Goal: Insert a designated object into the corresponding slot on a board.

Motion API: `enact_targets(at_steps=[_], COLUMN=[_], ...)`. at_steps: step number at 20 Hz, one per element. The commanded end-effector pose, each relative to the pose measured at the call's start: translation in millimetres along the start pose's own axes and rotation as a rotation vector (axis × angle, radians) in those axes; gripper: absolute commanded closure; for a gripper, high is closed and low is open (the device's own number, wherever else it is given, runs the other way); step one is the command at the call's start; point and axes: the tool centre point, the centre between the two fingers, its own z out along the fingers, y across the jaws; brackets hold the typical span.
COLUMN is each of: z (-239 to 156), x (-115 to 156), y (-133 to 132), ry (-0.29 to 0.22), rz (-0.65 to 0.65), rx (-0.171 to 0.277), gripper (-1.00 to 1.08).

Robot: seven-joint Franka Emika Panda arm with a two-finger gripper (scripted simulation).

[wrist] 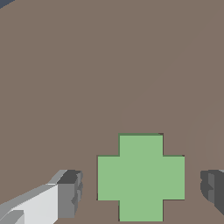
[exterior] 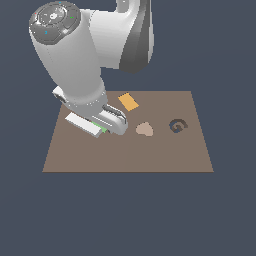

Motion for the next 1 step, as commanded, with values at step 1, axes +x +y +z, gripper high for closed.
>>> enact_targets(at_steps=[1], z=[0.0], x=[0.0], y=[0.0], ry=[0.000], rz=[0.000], rx=[0.000], gripper=[-0.92])
